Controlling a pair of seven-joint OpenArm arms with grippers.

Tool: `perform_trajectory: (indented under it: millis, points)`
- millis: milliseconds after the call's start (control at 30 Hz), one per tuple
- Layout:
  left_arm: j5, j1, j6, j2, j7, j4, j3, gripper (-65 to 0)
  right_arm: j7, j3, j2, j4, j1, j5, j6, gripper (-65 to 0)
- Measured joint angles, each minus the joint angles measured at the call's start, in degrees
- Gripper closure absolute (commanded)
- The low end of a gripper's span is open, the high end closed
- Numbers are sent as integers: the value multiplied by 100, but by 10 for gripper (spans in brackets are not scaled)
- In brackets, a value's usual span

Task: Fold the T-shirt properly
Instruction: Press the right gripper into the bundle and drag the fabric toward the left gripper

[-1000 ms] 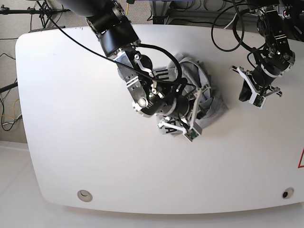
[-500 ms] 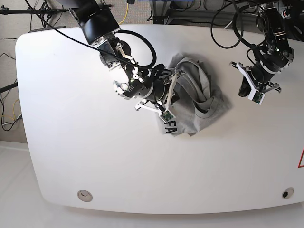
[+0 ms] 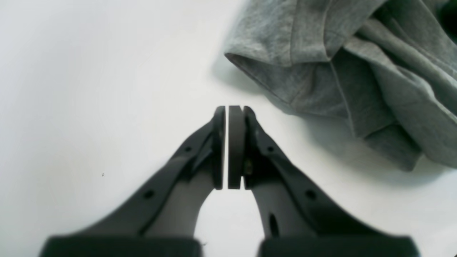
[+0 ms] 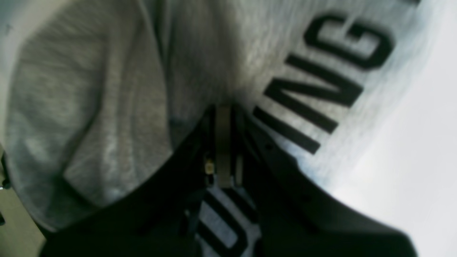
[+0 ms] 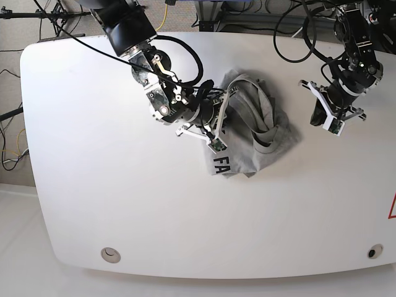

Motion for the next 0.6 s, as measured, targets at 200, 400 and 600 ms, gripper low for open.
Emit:
perform_trajectory:
  millis: [200,400,600]
  points:
    - [-2,0,-2,2,0,0,0,-3,2,0,-133,-50,-42,2,-9,0]
    - [0,2,0,-2,0,-2,0,-3,0,-17,-184,-57,-146,2,0,0]
    - [0,0,-2,0,0,-2,0,-3,2,-70,-208,-61,-138,-7,-2,0]
